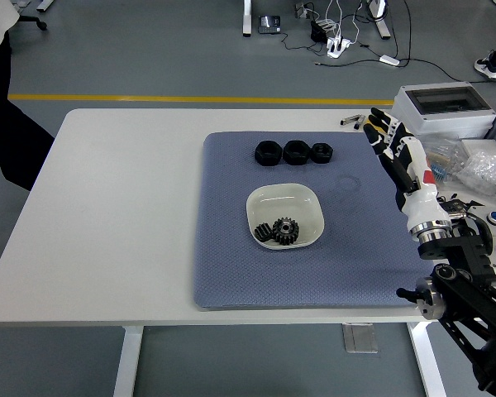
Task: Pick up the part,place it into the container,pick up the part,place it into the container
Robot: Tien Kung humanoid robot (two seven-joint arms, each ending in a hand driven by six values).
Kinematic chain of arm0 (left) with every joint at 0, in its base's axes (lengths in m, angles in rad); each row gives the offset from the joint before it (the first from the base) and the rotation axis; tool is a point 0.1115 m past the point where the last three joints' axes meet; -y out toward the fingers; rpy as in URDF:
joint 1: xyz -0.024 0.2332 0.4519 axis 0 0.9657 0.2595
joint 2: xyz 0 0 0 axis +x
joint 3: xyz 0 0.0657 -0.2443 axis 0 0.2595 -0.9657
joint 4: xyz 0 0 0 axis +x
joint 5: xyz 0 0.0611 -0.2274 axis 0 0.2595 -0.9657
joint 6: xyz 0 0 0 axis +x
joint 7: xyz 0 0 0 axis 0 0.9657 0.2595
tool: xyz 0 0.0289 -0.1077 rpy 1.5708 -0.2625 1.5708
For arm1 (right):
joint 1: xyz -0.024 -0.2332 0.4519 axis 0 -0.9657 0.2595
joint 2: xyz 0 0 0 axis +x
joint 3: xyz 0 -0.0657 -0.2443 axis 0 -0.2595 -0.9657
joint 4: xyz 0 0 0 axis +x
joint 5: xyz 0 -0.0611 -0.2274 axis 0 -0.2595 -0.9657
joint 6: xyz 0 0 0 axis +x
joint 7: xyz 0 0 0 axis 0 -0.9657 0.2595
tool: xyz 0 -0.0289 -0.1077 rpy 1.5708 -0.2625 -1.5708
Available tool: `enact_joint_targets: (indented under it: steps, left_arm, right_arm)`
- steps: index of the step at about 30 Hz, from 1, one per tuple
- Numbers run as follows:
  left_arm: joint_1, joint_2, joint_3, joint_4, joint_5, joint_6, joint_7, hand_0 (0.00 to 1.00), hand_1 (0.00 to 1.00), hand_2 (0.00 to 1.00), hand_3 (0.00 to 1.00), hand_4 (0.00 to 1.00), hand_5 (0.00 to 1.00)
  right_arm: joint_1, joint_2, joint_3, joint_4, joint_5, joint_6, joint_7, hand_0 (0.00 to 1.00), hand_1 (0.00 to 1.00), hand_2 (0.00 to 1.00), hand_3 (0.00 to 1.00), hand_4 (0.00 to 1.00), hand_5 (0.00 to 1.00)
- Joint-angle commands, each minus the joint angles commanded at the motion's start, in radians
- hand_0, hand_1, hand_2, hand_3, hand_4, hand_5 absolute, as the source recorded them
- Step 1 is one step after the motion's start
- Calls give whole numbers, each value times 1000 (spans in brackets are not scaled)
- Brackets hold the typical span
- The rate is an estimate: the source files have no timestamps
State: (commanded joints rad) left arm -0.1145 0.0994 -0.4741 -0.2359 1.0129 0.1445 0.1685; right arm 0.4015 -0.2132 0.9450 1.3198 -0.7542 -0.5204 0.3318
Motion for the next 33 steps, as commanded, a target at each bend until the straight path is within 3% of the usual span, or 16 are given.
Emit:
enact_joint_targets:
  steps: [3, 6, 12, 20, 28, 33]
  left_arm:
    - [3, 0, -4, 1, 9, -1, 0, 691, 704, 739, 644, 668, 657]
    - [2, 0, -1, 1, 9, 0, -1, 691, 704, 739, 644, 668, 657]
    - [-1, -2, -9, 2, 24, -4, -1, 690, 703, 738, 644, 668, 659]
    - [-16, 1, -10, -2, 36, -7, 0, 691, 701, 737, 644, 666, 666]
    - [-7, -1, 54, 8, -72, 24, -26, 690, 701, 737, 645, 666, 665]
    - [-4, -2, 59, 11, -84, 29, -30, 689, 701, 737, 646, 666, 665]
  right_arm:
    - [-69, 42, 96, 5, 56, 22, -16, 915, 854, 885, 982, 998, 785]
    - [-151, 55, 193, 37, -67, 45, -67, 915, 854, 885, 982, 998, 785]
    - [-254, 48, 253, 88, -301, 106, -101, 912, 853, 884, 972, 998, 799]
    - [-228, 43, 249, 107, -333, 90, -107, 926, 871, 893, 915, 998, 815]
    - [-222, 42, 218, 109, -338, 110, -126, 930, 876, 893, 913, 998, 825]
    - [-220, 39, 210, 114, -341, 121, -133, 931, 871, 891, 910, 998, 837]
